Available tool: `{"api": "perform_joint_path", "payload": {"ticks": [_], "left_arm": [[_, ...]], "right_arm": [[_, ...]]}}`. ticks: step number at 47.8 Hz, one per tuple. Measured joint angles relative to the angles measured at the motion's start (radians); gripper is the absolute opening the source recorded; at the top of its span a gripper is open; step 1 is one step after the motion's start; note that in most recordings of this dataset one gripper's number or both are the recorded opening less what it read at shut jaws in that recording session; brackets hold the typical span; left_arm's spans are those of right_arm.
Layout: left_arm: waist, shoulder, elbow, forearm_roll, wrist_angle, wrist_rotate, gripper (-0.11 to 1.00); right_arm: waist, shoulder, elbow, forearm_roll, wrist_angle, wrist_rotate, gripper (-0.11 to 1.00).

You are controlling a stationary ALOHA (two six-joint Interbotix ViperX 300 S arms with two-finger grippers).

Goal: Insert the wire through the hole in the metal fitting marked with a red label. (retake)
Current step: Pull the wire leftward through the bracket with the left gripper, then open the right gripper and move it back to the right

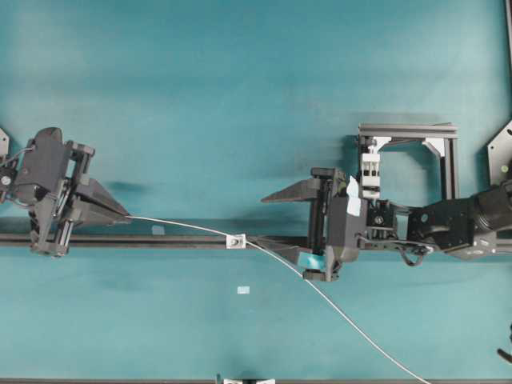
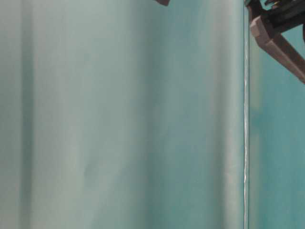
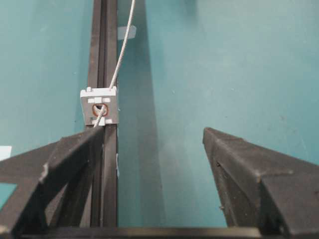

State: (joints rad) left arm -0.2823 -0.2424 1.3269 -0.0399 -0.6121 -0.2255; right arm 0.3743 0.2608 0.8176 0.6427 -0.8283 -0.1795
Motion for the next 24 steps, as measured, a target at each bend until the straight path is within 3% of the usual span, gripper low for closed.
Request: {"api": "perform_joint_path", "payload": {"ticks": [4, 9, 14, 20, 24], "left_arm": [[0.0, 0.0, 0.0, 0.0, 0.0, -0.002, -0.05], [0.0, 0.0, -0.003, 0.0, 0.0, -0.003, 0.09], [0.0, 0.0, -0.006, 0.0, 0.0, -0.003, 0.33], [0.0, 0.005, -0.008, 0.0, 0.0, -0.003, 0.72], [0.0, 0.005, -0.008, 0.0, 0.0, -0.003, 0.77]], "right_arm": [[0.0, 0.0, 0.0, 0.0, 0.002, -0.002, 0.87], [0.0, 0.002, 0.0, 0.0, 0.002, -0.002, 0.87], [0.0, 0.0, 0.0, 0.0, 0.002, -0.002, 0.87], [0.0, 0.0, 0.0, 0.0, 0.002, -0.002, 0.88], [0.0, 0.002, 0.0, 0.0, 0.002, -0.002, 0.88]]}}
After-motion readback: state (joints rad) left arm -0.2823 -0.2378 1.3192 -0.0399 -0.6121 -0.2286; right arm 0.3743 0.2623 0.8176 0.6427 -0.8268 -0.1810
